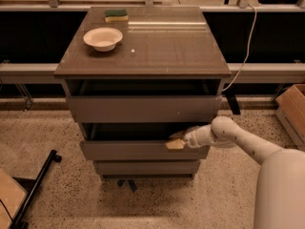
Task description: Open middle drawer
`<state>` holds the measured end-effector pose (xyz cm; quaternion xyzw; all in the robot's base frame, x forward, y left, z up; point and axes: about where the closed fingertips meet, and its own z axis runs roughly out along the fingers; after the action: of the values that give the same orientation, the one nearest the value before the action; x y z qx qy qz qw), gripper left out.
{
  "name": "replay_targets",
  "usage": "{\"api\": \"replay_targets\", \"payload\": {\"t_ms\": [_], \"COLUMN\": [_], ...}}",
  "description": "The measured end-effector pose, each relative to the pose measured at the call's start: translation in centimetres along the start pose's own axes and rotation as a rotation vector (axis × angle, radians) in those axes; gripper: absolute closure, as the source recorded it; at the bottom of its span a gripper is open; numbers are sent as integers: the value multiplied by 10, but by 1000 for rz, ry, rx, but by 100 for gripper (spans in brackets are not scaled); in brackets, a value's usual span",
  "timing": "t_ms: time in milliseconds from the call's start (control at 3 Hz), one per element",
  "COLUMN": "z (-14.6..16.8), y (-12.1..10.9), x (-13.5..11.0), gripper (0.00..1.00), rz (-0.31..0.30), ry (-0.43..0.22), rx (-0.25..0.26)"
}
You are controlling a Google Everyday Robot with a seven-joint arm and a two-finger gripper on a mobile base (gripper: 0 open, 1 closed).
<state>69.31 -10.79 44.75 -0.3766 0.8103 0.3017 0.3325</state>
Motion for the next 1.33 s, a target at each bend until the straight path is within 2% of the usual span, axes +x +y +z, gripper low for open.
{"api": "replay_targets", "payload": {"t_ms": [667,1000,1333], "z": [-1,-12,-11], "y": [1,21,21], "x": [0,9,9], "gripper": [100,100,81], "rz": [3,44,44], "ry": [2,28,28], "rx": [1,10,9]}}
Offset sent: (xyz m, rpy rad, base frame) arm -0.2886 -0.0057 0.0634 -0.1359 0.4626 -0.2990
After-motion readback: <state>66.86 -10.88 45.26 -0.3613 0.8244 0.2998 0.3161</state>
